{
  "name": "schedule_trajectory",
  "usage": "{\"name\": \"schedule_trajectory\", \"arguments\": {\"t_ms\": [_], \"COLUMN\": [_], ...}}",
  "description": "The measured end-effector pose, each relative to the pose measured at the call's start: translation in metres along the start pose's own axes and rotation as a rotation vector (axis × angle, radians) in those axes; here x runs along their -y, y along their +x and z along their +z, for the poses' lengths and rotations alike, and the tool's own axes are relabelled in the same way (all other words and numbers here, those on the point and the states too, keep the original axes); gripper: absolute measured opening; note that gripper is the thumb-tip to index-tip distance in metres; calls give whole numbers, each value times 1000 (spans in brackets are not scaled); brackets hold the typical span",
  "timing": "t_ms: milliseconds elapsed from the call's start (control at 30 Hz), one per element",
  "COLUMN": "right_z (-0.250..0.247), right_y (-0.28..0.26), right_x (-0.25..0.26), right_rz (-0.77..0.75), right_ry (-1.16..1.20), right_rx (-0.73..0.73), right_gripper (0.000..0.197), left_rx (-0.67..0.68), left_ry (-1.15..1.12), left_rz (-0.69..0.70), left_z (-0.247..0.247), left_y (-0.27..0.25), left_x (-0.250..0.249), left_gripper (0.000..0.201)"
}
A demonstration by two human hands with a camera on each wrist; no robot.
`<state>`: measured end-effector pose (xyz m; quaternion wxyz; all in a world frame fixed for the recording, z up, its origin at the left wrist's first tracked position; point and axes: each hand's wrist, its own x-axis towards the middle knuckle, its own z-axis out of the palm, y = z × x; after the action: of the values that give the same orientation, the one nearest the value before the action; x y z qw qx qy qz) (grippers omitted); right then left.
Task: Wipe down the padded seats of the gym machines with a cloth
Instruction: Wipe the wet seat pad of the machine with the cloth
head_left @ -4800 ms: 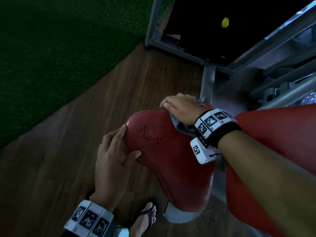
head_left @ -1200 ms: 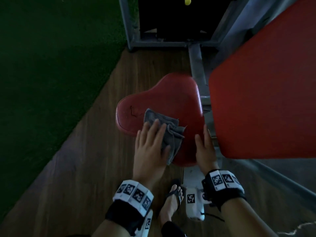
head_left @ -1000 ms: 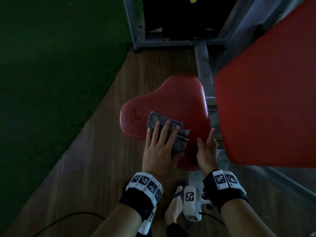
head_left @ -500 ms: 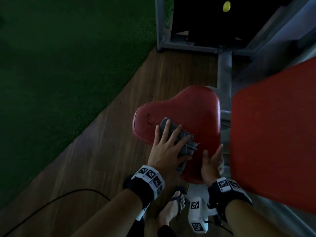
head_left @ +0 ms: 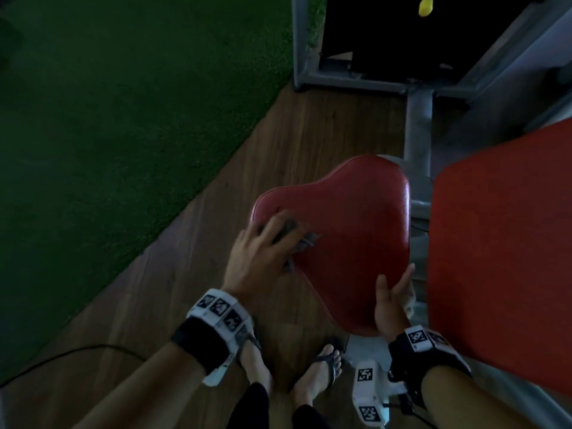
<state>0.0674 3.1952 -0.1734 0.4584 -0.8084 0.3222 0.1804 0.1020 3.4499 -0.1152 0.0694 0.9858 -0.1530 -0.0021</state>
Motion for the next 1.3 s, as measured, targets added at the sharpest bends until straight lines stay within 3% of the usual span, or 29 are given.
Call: {"name": "schedule_trajectory", "arguments": {"t_ms": [200, 267, 567, 733, 800, 900, 1100, 1200, 1300], "right_z": [0, -1, 1, 3, 2, 1, 1, 1, 3], "right_y": [1, 1, -2, -2, -4, -5, -5, -5, -4], "right_x": [-1, 0, 3, 6, 7, 8, 9, 8, 8], "right_rz": [51, 76, 45, 50, 61, 84, 119, 119, 132], "right_ry": [6, 1, 0, -12, -5, -13, -7, -13, -12], "right_rx": [23, 39, 17, 19, 23, 32, 34, 25, 29], "right_gripper": [71, 70, 71, 87, 91, 94, 89, 88, 88], "left_rx": [15, -19, -41, 72, 117, 174, 70, 53, 109], "left_ry": [-162, -167, -112, -7, 12, 54, 72, 38, 51], "left_rz": [-475, -518, -322, -224, -177, -187, -270, -172, -60], "left_z": [-28, -30, -9, -13, -11, -8, -11, -9, -2], "left_y": [-10, -1, 16, 4, -8, -16, 24, 8, -22], "left_x": [44, 44, 31, 26, 18, 13, 28, 25, 14], "left_gripper": [46, 41, 32, 38, 51, 65, 46, 46, 61]}}
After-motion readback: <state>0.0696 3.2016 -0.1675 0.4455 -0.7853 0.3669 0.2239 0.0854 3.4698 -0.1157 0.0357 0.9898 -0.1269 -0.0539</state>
